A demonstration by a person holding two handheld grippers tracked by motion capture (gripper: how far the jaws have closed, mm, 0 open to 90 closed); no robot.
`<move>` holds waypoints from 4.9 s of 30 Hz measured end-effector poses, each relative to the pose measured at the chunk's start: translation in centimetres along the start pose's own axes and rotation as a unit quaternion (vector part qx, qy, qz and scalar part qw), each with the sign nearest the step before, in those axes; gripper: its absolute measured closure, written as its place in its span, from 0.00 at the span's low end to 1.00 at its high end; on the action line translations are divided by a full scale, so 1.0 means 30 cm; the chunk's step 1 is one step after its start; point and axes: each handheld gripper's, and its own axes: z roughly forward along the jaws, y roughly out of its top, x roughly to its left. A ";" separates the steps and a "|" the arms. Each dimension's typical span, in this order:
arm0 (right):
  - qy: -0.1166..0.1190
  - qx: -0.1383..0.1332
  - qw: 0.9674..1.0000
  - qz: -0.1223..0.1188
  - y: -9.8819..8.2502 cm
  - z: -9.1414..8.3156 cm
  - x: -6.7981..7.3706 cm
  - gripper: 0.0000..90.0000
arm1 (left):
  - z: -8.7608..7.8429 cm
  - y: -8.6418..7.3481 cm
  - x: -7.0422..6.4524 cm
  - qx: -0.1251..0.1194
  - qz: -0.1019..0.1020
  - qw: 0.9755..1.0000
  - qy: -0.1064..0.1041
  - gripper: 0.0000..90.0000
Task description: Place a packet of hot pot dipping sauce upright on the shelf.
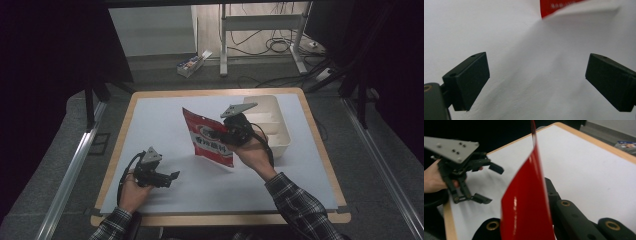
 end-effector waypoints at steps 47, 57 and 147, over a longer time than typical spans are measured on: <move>-0.087 -0.085 0.991 0.059 0.217 -0.122 -0.396 0.98 | 0.024 -0.002 -0.006 0.018 0.005 1.000 -0.019 0.02; -0.112 -0.093 0.987 0.070 0.205 -0.143 -0.496 0.98 | 0.026 -0.002 -0.006 0.019 0.005 1.000 -0.022 0.02; -0.184 -0.026 0.974 0.129 -0.112 -0.195 -0.669 0.12 | 0.018 0.011 -0.022 0.011 -0.023 0.998 -0.052 0.04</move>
